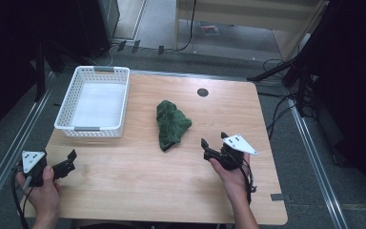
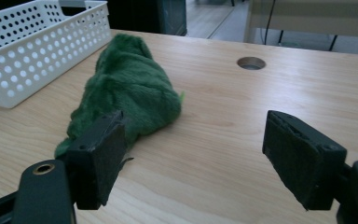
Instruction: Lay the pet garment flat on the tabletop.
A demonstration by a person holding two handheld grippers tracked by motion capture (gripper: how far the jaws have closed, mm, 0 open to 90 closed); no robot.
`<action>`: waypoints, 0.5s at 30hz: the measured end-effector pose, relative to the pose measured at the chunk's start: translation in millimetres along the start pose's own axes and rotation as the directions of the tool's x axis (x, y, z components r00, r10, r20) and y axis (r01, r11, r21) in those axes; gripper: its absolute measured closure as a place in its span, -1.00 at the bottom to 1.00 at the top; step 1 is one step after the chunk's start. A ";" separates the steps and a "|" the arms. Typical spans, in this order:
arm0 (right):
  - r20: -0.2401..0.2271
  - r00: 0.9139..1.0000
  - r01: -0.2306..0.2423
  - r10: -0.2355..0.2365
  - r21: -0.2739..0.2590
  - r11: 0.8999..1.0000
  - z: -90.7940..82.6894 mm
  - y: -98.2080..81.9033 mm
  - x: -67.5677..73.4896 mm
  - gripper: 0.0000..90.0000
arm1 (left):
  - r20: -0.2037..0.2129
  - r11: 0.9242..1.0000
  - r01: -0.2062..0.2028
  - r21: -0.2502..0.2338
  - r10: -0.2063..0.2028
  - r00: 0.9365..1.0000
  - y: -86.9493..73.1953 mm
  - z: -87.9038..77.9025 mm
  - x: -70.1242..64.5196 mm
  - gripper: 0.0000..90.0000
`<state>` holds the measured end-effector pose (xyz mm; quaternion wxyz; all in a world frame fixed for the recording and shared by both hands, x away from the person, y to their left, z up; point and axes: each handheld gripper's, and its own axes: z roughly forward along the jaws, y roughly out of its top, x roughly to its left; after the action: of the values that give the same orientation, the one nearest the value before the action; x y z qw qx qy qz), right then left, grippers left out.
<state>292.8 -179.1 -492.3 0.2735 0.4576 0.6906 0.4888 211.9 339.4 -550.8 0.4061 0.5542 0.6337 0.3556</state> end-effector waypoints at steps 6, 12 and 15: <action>-0.015 1.000 0.002 -0.002 0.028 1.000 26.1 12.8 16.0 -0.57 | 0.014 1.000 -0.005 0.006 0.005 1.000 0.3 1.0 -0.6 -1.00; -0.044 0.999 0.002 0.001 0.074 0.997 54.2 21.9 29.7 -0.56 | 0.025 1.000 -0.011 0.009 0.010 1.000 0.2 1.7 -2.0 -1.00; -0.064 0.998 0.019 -0.011 0.122 0.992 72.9 24.1 39.8 -0.61 | 0.033 1.000 -0.009 0.011 0.008 0.999 0.2 1.5 -1.3 -1.00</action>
<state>344.6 -109.8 -494.3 0.2267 0.4524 0.7310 0.4577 213.5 338.2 -551.0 0.4116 0.5649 0.6266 0.3447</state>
